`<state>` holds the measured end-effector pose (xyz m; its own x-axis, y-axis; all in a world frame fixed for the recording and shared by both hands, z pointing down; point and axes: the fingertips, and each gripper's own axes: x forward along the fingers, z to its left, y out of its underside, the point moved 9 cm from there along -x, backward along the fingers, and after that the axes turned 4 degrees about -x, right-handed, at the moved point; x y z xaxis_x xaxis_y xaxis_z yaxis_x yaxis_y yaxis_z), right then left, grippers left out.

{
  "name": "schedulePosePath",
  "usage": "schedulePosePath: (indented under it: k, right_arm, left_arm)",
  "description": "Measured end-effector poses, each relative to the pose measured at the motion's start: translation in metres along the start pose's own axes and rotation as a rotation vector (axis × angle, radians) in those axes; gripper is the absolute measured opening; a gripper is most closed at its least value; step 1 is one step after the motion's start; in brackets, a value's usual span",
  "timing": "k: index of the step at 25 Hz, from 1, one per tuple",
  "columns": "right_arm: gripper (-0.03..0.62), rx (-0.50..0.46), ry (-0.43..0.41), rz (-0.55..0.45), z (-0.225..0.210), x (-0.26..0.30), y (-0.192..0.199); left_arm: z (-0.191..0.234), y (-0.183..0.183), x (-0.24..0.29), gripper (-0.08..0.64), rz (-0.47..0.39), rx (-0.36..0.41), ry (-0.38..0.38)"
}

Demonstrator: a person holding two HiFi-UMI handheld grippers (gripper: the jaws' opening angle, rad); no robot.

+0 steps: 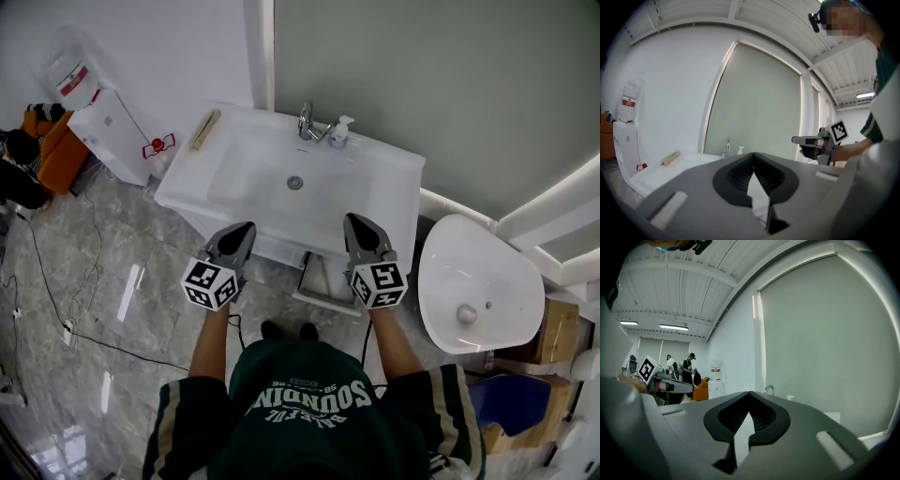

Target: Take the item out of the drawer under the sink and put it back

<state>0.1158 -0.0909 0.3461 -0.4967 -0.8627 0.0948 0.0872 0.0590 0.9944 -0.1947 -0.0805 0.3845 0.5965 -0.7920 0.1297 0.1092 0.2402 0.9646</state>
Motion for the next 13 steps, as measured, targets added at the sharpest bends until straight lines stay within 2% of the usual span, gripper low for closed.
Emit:
schedulePosePath:
  k: [13]
  right_arm:
    - [0.002, 0.010, -0.019, 0.003, 0.0029, -0.0011, 0.0052]
  left_arm:
    - [-0.0034, 0.0049, -0.0051, 0.049, 0.002, -0.002, -0.013]
